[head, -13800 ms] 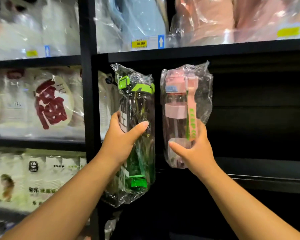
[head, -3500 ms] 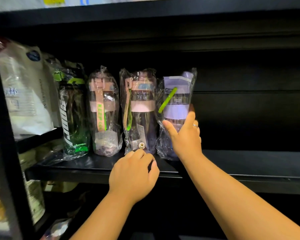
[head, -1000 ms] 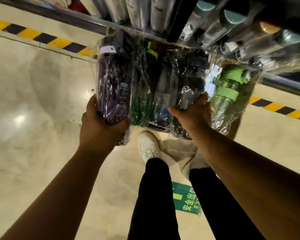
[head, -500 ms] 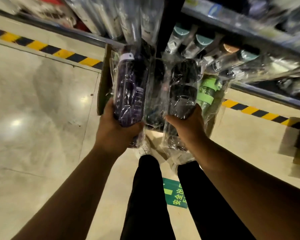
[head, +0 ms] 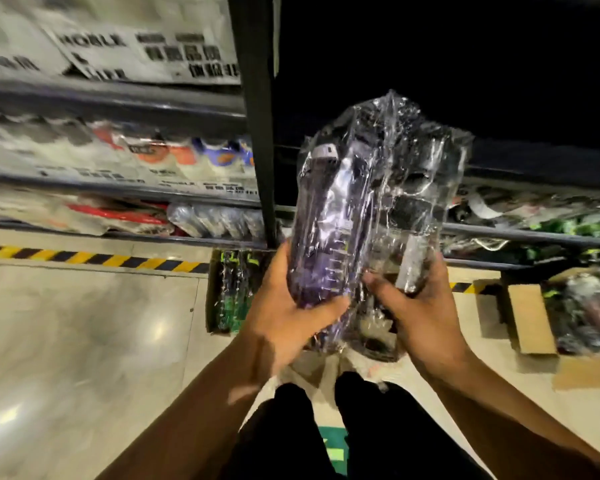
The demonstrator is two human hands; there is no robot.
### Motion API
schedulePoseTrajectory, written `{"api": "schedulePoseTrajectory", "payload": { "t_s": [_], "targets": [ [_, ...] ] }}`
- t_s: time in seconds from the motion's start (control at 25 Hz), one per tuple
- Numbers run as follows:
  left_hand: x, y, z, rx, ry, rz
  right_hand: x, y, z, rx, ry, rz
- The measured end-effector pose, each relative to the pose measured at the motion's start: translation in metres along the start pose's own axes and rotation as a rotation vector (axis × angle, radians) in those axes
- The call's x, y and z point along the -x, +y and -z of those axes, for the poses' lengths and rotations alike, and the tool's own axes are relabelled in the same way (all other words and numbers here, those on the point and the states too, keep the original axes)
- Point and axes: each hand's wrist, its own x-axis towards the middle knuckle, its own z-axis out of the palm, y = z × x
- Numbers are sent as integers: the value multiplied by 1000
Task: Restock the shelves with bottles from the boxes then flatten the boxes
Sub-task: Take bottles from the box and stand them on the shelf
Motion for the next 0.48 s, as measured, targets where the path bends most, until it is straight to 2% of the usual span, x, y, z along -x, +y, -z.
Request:
{"api": "schedulePoseTrajectory", "payload": {
  "t_s": [0.2, 0.48],
  "targets": [
    [52, 107, -36, -16, -100, -242, 59, -104, 52, 14, 131, 256],
    [93, 229, -86, -128, -245, -537, 102, -207, 126, 7, 324, 531]
  ]
}}
